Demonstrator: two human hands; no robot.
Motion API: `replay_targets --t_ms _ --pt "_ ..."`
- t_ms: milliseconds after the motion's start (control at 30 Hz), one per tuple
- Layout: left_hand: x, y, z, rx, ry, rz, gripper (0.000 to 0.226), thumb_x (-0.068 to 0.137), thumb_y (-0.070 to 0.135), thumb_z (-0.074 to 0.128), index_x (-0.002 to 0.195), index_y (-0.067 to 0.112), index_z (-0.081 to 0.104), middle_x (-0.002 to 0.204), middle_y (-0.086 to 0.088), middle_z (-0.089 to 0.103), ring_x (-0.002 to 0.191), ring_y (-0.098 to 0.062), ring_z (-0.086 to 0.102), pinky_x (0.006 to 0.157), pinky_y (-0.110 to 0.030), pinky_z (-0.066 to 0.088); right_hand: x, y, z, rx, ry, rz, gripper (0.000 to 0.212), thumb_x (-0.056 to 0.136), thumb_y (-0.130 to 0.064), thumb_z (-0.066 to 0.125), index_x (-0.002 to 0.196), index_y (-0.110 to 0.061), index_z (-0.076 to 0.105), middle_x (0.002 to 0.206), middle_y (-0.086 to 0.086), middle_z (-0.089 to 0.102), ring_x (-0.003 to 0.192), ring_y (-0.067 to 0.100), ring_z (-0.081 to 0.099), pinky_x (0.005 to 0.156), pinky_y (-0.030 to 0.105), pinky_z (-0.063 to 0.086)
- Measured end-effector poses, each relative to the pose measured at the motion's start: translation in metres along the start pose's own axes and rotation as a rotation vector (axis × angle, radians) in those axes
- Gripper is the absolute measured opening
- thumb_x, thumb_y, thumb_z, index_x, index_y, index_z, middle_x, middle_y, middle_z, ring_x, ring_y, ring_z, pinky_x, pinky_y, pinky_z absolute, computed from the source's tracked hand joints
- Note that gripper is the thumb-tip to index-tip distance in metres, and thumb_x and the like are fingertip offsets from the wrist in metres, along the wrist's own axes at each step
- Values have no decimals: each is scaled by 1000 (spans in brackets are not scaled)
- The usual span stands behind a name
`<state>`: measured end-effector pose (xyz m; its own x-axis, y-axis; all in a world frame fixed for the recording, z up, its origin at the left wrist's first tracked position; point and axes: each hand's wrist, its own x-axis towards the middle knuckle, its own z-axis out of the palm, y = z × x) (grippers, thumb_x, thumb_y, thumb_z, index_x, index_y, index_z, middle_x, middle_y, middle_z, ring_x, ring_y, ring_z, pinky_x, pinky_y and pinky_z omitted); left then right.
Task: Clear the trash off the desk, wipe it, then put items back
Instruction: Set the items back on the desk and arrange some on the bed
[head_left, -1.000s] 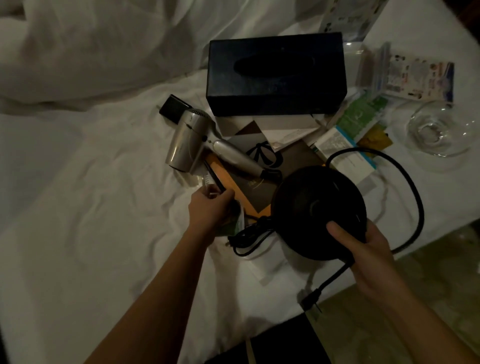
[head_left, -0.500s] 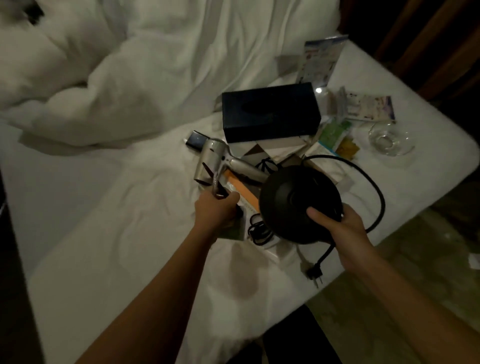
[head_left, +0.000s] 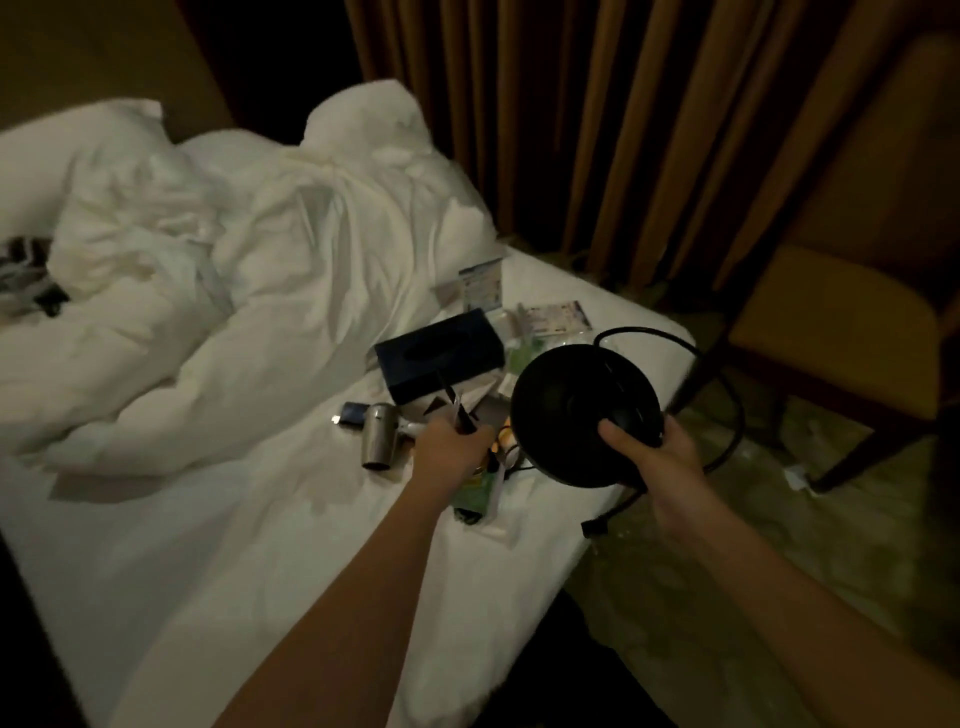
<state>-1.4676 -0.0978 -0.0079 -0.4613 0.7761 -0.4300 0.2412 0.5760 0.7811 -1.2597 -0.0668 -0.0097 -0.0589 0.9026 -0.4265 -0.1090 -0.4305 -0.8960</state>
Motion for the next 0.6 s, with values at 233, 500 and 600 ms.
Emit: replay_targets --t_ms 233,500,600 --pt "-41 68 52 90 -205 131 21 84 18 63 70 10 50 64 -6 51 64 -18 51 63 -29 39 -50 -40 -77 76 144 -43 75 59 -29 80 128 -15 54 120 3 63 108 21 61 90 36 50" --pt "-72 163 198 216 -395 239 13 86 18 61 76 12 57 75 -5 59 74 -19 56 67 -25 41 -64 -83 -218 136 333 -123 47 68 -28 77 109 -26 55 112 -3 63 102 17 62 88 35 50" --pt "-89 202 262 207 -458 285 7 88 19 61 84 13 60 80 -3 60 74 -16 57 63 -26 42 -66 -101 -279 168 423 -117 64 60 -34 77 118 -20 54 117 1 62 105 22 62 94 43 50"
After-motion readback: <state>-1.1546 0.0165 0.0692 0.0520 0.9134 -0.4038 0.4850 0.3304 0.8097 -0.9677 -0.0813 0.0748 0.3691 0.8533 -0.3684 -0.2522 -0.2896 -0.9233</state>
